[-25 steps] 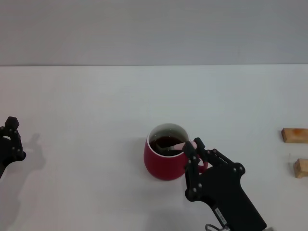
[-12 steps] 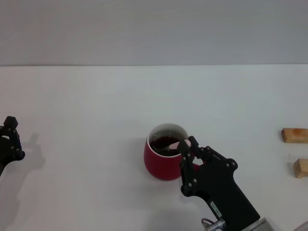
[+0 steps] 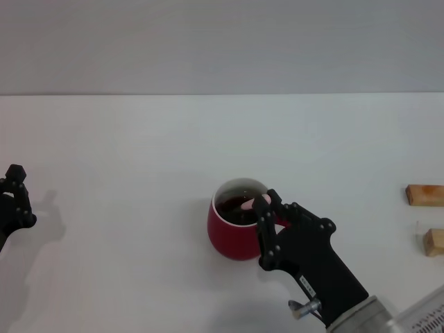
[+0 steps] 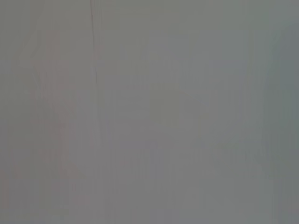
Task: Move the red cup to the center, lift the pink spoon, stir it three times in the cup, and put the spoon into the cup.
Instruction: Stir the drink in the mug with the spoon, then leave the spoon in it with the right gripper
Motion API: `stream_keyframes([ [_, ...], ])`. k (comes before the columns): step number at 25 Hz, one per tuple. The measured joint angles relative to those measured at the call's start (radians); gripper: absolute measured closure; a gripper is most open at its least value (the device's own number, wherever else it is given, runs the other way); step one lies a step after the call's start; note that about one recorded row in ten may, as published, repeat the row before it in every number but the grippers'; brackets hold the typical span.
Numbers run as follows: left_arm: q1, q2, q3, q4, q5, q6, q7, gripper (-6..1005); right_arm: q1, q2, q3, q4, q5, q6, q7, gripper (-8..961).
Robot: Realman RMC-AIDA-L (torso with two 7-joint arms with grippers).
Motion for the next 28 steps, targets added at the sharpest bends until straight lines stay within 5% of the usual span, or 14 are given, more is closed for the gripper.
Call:
stream_keyframes([
  [8,-0.008,0.0,0.0,-0.006,-0.001,-0.033,0.002,1001,0.014,-0.001,0.027,-0.011,0.0,0.02,0.001,921],
  [28,-0.029,-0.003,0.0,-0.006,0.002,-0.066,0.008,1000,-0.086,-0.008,0.015,0.022,-0.009,-0.064,-0.009,920],
])
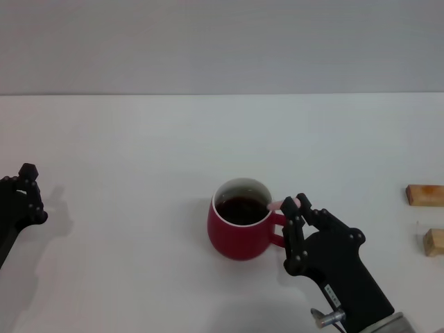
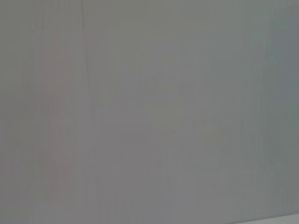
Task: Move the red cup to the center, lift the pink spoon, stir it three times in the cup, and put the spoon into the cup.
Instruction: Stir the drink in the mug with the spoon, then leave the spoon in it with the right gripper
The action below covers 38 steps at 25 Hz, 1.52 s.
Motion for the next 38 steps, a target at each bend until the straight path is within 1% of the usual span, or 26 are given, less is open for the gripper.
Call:
stream_keyframes([
  [7,-0.004,0.002,0.0,0.004,0.001,0.0,0.001,1000,0.015,0.0,-0.013,0.015,-0.002,0.019,0.0,920],
  [9,-0.005,0.002,0.0,0.006,0.001,0.0,0.001,1000,0.031,0.001,-0.014,0.021,-0.002,0.049,-0.001,920],
  [16,-0.005,0.003,0.0,0.007,-0.002,0.0,0.001,1001,0.073,0.002,-0.012,0.025,-0.002,0.091,-0.001,921],
  [24,-0.004,0.002,0.0,0.008,-0.003,0.0,0.001,1001,0.113,0.002,0.003,0.007,0.002,0.101,-0.001,921],
  [33,-0.002,0.0,0.0,0.002,-0.003,-0.009,0.001,1001,0.112,-0.001,0.041,-0.036,0.001,0.092,-0.001,921],
  [38,-0.002,0.0,0.0,-0.002,-0.002,-0.021,0.001,1001,0.091,-0.004,0.044,-0.037,0.0,0.067,-0.001,921],
])
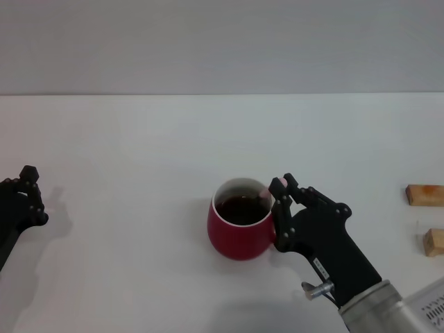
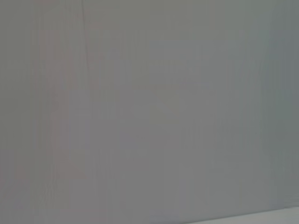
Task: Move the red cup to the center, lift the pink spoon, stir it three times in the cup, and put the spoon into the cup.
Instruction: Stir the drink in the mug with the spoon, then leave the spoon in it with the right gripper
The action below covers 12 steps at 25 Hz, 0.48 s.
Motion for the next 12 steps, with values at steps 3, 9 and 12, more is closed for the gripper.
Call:
stream_keyframes([
  [3,0.0,-0.001,0.002,-0.001,0.001,-0.003,0.0,1001,-0.02,0.0,-0.007,0.008,-0.001,-0.008,0.0,921],
  [9,-0.001,-0.001,0.002,-0.001,0.001,-0.004,0.0,1001,-0.067,-0.001,-0.019,0.032,-0.003,-0.016,0.0,921],
  [12,-0.003,-0.001,0.002,-0.001,0.002,-0.004,0.0,1001,-0.075,-0.001,-0.032,0.042,-0.004,-0.017,0.0,921],
])
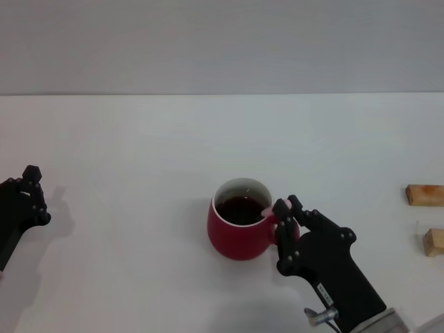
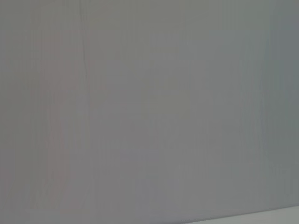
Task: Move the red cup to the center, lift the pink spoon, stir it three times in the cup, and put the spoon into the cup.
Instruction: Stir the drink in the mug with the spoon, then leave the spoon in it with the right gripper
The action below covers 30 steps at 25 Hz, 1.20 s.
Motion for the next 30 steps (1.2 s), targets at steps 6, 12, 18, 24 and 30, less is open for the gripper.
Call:
stream_keyframes([
  [6,-0.003,0.001,0.001,0.0,0.002,0.0,0.0,1001,0.017,0.001,-0.023,0.008,0.0,0.007,0.0,921],
  [12,-0.003,0.002,0.0,0.0,0.002,0.0,0.0,1001,0.057,0.005,-0.028,0.006,0.0,0.023,0.0,921],
  [18,-0.001,0.002,-0.002,0.001,0.002,0.0,0.0,1001,0.104,0.006,-0.014,-0.015,0.004,0.048,0.003,922],
  [24,0.001,0.002,-0.002,0.0,0.001,0.0,0.0,1001,0.12,0.008,0.013,-0.045,0.008,0.049,0.004,922],
  [30,0.0,0.002,-0.002,0.0,0.001,0.0,0.0,1001,0.106,0.003,0.04,-0.056,0.008,0.037,0.001,922],
])
